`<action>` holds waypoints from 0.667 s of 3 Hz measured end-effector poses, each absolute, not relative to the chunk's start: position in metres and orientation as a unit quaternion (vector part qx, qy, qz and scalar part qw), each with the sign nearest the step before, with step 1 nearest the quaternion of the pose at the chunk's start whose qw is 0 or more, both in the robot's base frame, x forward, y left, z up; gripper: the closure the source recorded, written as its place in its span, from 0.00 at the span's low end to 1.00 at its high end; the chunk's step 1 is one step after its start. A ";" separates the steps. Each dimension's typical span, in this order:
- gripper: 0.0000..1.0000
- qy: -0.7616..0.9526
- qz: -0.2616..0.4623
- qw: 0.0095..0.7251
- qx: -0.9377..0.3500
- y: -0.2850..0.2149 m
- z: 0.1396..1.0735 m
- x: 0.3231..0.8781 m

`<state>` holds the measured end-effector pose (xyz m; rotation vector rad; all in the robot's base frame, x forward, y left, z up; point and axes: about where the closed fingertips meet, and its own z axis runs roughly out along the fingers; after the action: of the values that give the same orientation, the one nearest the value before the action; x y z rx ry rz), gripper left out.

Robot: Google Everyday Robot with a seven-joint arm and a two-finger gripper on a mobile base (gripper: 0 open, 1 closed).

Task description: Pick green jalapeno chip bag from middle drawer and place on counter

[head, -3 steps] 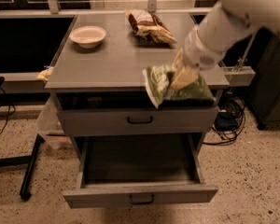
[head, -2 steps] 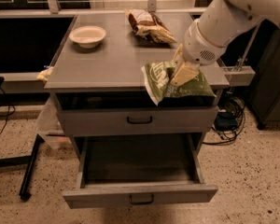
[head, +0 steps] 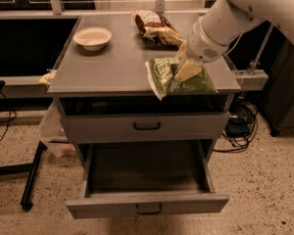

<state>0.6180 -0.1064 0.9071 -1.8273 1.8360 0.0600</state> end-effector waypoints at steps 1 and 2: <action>1.00 0.665 0.016 0.283 -0.691 -0.103 0.902 0.659; 1.00 0.651 0.020 0.305 -0.695 -0.099 0.895 0.702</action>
Offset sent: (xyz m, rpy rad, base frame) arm 0.1407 0.0069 -0.0151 0.0831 -0.1141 0.0840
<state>0.7022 -0.0992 0.8954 -1.8393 1.7247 0.0530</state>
